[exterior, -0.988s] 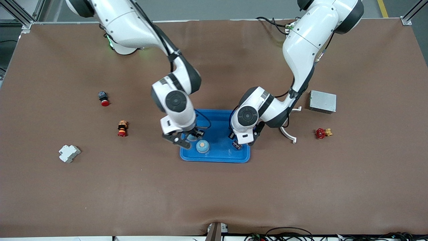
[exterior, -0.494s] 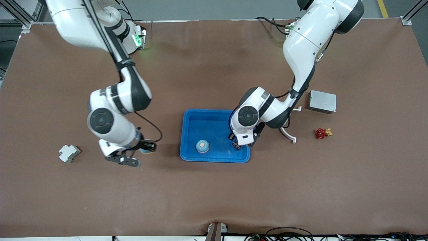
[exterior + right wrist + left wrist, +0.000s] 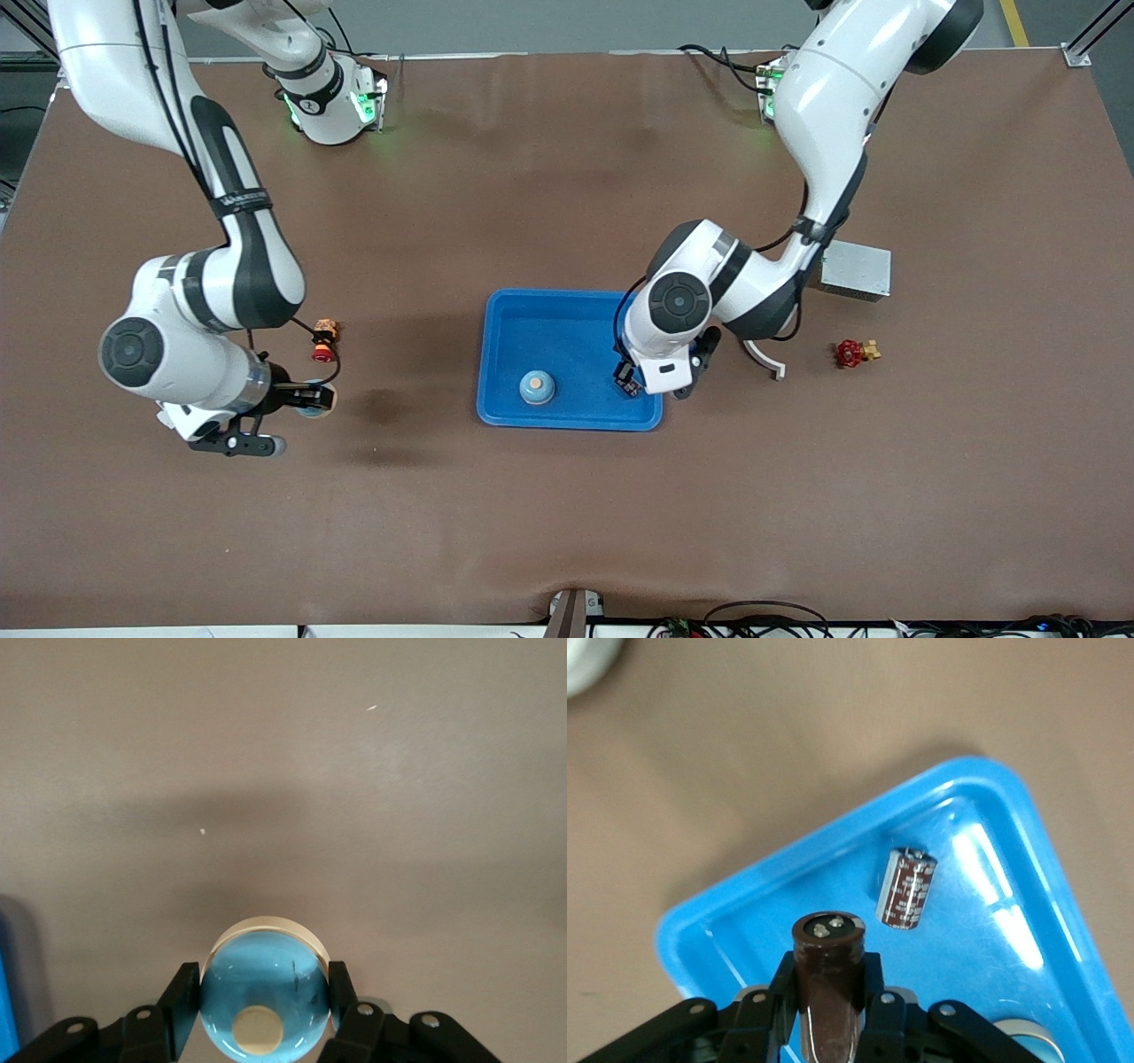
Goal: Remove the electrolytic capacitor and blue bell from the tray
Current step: 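Carry the bell with the right gripper while the left gripper carries the capacitor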
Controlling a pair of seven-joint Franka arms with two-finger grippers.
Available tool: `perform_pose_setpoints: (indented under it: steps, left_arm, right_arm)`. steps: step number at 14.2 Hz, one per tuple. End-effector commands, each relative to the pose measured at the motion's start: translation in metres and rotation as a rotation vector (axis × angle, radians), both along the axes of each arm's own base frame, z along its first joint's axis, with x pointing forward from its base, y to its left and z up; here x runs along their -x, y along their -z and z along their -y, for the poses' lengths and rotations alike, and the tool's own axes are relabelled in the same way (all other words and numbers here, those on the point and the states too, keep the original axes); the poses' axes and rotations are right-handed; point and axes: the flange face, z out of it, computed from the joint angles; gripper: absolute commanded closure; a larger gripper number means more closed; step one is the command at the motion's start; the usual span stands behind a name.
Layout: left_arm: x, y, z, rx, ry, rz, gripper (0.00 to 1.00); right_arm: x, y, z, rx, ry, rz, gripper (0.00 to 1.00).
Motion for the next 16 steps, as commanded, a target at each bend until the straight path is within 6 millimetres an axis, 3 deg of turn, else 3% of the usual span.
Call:
perform_pose_setpoints:
  steps: [1, 4, 7, 12, 16]
  left_arm:
    - [-0.001, -0.047, -0.022, -0.029, 0.09, -0.004, 1.0]
    - [-0.005, -0.089, -0.06, -0.043, 0.207, -0.032, 1.0]
    - [-0.013, -0.122, -0.123, 0.004, 0.309, -0.075, 1.0]
    - [-0.01, -0.139, -0.217, 0.025, 0.493, -0.099, 1.0]
    - [-0.019, -0.134, -0.303, 0.056, 0.604, -0.107, 1.0]
  right_arm:
    - [0.011, -0.011, 0.024, -0.035, -0.055, 0.014, 1.0]
    - [0.016, -0.009, 0.051, -0.036, -0.079, 0.018, 1.0]
    - [0.026, 0.012, 0.078, -0.031, -0.111, 0.049, 1.0]
    - [0.046, 0.052, 0.123, -0.021, -0.131, 0.071, 1.0]
    - [0.058, 0.073, 0.141, -0.042, -0.098, 0.082, 1.0]
